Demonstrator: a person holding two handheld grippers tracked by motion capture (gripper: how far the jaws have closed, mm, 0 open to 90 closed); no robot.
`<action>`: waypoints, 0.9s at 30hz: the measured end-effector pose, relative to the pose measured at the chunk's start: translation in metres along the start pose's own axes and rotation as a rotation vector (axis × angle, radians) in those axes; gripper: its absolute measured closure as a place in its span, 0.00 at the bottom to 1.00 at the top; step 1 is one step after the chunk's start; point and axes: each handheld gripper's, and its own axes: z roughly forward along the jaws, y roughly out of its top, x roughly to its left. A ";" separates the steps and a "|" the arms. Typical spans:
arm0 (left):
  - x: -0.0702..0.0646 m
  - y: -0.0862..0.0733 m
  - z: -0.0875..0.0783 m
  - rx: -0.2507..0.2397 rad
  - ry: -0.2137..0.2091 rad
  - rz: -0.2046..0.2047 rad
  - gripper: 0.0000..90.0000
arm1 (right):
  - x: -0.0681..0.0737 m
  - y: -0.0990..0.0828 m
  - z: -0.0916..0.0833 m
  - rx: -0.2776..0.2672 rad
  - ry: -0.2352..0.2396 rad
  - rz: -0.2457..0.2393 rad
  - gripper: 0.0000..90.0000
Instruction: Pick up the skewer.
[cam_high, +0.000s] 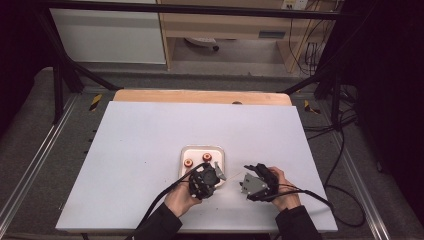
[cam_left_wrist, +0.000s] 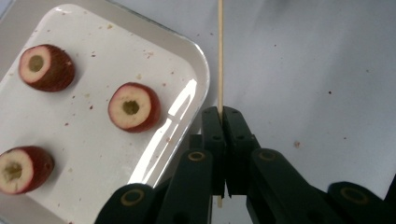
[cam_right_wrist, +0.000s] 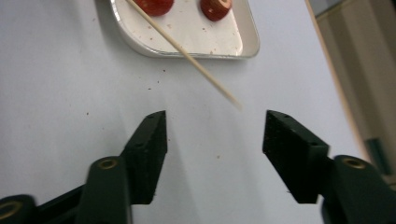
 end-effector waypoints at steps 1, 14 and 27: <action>0.000 -0.003 -0.002 -0.009 0.005 -0.011 0.99 | -0.002 -0.003 0.000 -0.002 0.010 0.052 0.41; 0.000 -0.040 -0.018 -0.213 0.061 -0.230 0.99 | -0.020 -0.029 0.001 -0.030 0.141 0.545 0.15; 0.000 -0.088 -0.024 -0.424 0.108 -0.397 0.99 | -0.029 -0.027 0.005 -0.045 0.231 0.765 0.05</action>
